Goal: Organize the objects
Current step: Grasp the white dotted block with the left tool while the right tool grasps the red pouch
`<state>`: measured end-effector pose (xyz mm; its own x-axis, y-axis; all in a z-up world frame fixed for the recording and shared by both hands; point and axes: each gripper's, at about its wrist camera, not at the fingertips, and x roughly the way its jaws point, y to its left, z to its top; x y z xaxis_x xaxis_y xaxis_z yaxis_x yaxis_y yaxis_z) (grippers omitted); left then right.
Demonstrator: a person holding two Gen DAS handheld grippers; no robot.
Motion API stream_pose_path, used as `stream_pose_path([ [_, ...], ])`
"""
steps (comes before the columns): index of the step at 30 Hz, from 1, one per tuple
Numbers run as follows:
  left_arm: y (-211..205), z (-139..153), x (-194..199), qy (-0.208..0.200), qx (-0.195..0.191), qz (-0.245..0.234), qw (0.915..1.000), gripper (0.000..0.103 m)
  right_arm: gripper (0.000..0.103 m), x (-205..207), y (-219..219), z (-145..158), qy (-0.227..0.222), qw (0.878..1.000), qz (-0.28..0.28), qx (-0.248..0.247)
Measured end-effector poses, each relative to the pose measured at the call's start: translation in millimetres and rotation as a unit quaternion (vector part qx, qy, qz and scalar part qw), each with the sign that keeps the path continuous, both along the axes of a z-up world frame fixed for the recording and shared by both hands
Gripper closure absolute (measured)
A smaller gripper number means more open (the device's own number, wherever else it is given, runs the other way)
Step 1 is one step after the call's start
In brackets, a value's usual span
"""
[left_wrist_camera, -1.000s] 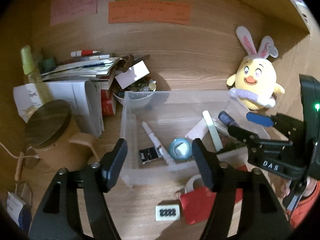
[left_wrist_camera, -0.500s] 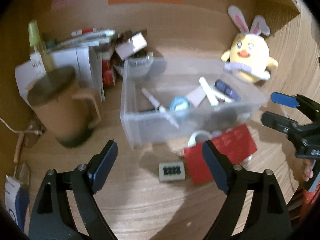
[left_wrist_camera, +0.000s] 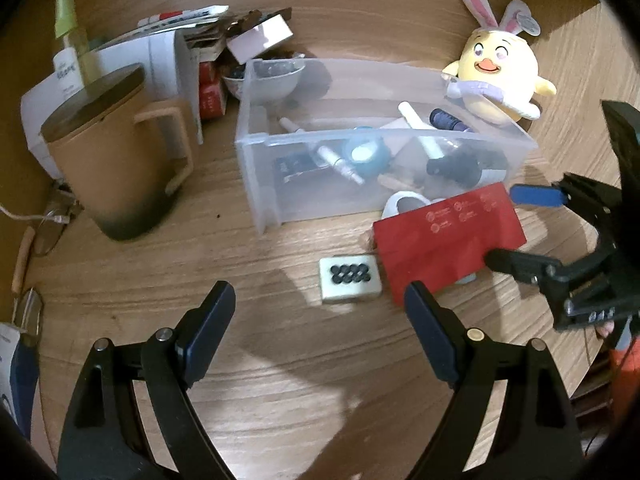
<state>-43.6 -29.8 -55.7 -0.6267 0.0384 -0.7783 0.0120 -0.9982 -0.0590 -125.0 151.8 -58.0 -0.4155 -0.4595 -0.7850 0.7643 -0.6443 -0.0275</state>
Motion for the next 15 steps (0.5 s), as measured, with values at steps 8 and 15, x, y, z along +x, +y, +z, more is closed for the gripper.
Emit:
stream_pose_path([
  [8,-8,-7,7,-0.015,0.001,0.004,0.9999,0.016,0.024,3,-7,-3,-0.062,0.997,0.042,-0.032],
  [15,-12,-8,14,-0.019,-0.006,0.007,0.9998,0.016,0.024,33,-4,-3,-0.032,0.997,0.064,-0.004],
])
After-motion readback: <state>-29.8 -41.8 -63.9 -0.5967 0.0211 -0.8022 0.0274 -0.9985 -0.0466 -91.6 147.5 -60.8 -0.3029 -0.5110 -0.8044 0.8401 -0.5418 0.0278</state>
